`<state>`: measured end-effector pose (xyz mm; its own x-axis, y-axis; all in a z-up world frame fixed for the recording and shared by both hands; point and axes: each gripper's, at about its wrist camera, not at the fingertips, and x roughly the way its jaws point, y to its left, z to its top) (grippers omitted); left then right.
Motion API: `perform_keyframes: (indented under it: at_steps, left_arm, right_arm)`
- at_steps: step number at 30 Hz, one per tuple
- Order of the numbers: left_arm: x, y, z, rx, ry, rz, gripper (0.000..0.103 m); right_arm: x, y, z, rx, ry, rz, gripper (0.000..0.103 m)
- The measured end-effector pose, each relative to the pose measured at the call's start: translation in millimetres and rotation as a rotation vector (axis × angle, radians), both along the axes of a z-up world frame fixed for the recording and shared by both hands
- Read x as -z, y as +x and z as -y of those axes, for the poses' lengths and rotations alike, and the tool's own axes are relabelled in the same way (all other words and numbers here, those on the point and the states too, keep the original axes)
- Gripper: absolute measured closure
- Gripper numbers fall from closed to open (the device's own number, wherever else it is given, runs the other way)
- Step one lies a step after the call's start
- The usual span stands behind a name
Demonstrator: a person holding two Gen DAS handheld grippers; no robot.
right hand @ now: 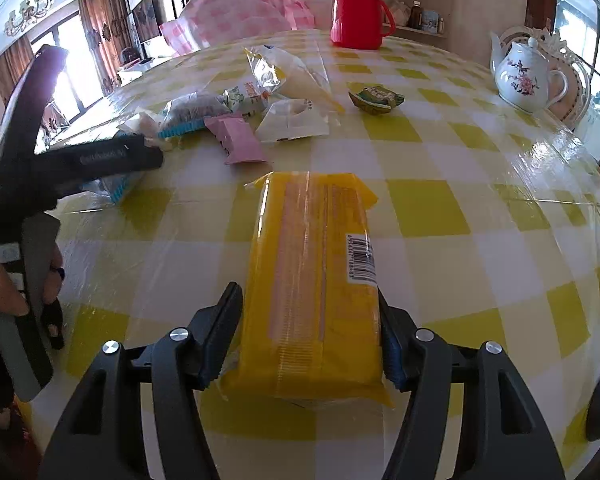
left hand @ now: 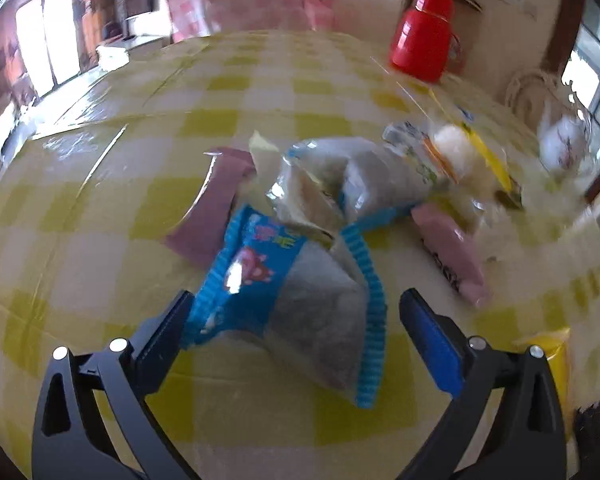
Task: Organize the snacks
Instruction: 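Grasp the yellow package with the right tool while the left tool approaches the blue-and-white bag, then close the left tool on the blue-and-white bag and lift it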
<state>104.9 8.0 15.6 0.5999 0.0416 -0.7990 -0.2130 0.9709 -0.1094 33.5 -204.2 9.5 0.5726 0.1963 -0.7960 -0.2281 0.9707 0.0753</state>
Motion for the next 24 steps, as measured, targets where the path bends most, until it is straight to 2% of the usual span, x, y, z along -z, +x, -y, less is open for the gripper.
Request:
perform_keyframes:
  at_steps: [6,7,9,11,15,18,24]
  left_arm:
    - [4.2,6.6,6.3,0.054,0.023,-0.002,0.002]
    - [4.1,6.4,8.4,0.07,0.027,0.004,0.004]
    - [0.6,8.7,12.3,0.093,0.035,0.022,0.041]
    - [1.0,11.1,13.6,0.113,0.04,0.03,0.043]
    - [-2.1,-2.9,9.2,0.106,-0.004,0.052,0.044]
    - [-11.7,-19.4,8.2,0.094,-0.03,0.109,0.044]
    - [-23.4,-43.3,16.3,0.088,-0.033,0.189,0.043]
  right_arm:
    - [-0.3,0.0,1.9,0.0,0.013,-0.001,0.042]
    - [-0.6,-0.1,3.2,0.001,0.019,0.0,0.045]
    - [-1.6,-1.2,5.5,0.007,0.036,0.005,0.055]
    - [-3.2,-2.9,7.9,-0.002,0.066,0.012,0.056]
    - [-10.3,-9.6,12.3,0.011,0.09,0.059,0.056]
    - [-11.5,-9.7,16.7,0.021,0.116,0.064,0.056]
    - [-11.4,-6.5,22.3,0.042,0.159,0.06,0.056]
